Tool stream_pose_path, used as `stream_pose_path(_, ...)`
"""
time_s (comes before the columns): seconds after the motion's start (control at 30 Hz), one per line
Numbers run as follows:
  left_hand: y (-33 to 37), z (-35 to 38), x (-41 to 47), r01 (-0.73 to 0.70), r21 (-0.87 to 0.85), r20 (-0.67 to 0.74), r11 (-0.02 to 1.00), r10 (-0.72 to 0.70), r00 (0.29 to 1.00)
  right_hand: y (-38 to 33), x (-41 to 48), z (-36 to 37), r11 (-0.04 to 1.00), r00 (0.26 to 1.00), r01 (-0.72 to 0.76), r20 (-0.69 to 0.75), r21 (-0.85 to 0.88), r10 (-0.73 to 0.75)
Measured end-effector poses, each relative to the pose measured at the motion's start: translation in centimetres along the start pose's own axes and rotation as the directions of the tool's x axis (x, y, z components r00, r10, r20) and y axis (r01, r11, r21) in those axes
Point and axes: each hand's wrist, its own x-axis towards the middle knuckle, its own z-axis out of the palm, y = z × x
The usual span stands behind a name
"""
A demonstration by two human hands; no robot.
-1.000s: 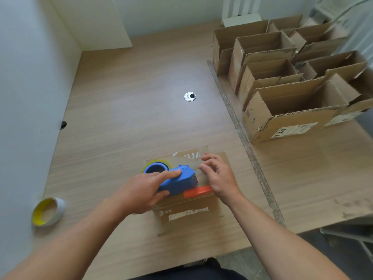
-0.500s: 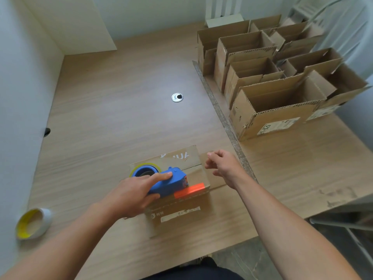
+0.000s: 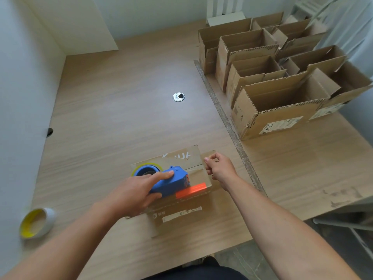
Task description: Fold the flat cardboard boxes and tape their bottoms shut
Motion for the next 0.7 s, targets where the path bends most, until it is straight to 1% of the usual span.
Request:
stream_pose_path(0.07, 0.0, -0.1, 0.0, 0.008, 0.009, -0.001, 1.0, -0.008, 1.0, 0.3, 0.0, 0.4, 0.998, 1.0, -0.029, 0.005, 0.052, 0.029)
stream_pose_path(0.13, 0.1, -0.2, 0.0, 0.011, 0.014, 0.003, 1.0, -0.011, 1.0, 0.7, 0.2, 0.7, 0.998, 0.999, -0.033, -0.009, 0.061, 0.034)
stream_pose_path(0.17, 0.2, -0.2, 0.0, 0.01, 0.016, 0.004, 1.0, -0.01, 1.0, 0.8, 0.2, 0.9, 0.999, 0.999, -0.027, -0.022, 0.03, 0.028)
stream_pose_path(0.27, 0.3, -0.4, 0.1, 0.009, 0.019, 0.003, 1.0, -0.009, 1.0, 0.9, -0.1, 1.2, 0.986, 0.998, -0.013, -0.056, -0.164, 0.004)
stream_pose_path(0.3, 0.3, -0.5, 0.2, 0.006, 0.02, 0.002, 1.0, -0.006, 1.0, 1.0, -0.2, 1.2, 0.986, 0.999, -0.033, -0.048, -0.166, 0.025)
stream_pose_path(0.33, 0.3, -0.4, 0.2, 0.002, 0.02, -0.001, 1.0, -0.002, 1.0, 1.1, -0.4, 1.2, 0.99, 0.997, -0.063, -0.053, -0.129, 0.056)
stream_pose_path(0.37, 0.3, -0.4, 0.2, 0.0, 0.02, -0.008, 1.0, 0.0, 1.0, 1.1, -0.5, 1.0, 0.988, 0.994, -0.083, -0.077, -0.13, 0.074)
stream_pose_path(0.4, 0.3, -0.3, 0.1, -0.002, 0.019, -0.013, 1.0, 0.002, 1.0, 0.9, -0.8, 0.9, 0.983, 0.994, -0.064, -0.103, -0.173, 0.046)
stream_pose_path(0.47, 0.2, -0.2, 0.1, -0.007, 0.006, -0.018, 1.0, 0.007, 1.0, 0.8, -1.0, 0.5, 0.956, 0.991, 0.03, -0.114, -0.293, -0.066)
stream_pose_path(0.53, 0.1, -0.2, 0.1, -0.01, 0.009, -0.018, 1.0, 0.01, 1.0, 0.2, -1.5, 0.4, 0.946, 0.986, 0.122, -0.07, -0.3, -0.149)
stream_pose_path(0.63, 0.2, -0.2, 0.1, -0.01, -0.011, -0.021, 1.0, 0.01, 1.0, -0.1, -1.9, 0.8, 0.938, 0.989, 0.143, 0.01, -0.315, -0.147)
stream_pose_path(0.7, 0.2, -0.3, 0.2, -0.015, -0.04, -0.02, 0.999, 0.015, 1.0, 0.1, -1.9, 1.2, 0.925, 0.988, 0.15, 0.024, -0.35, -0.151)
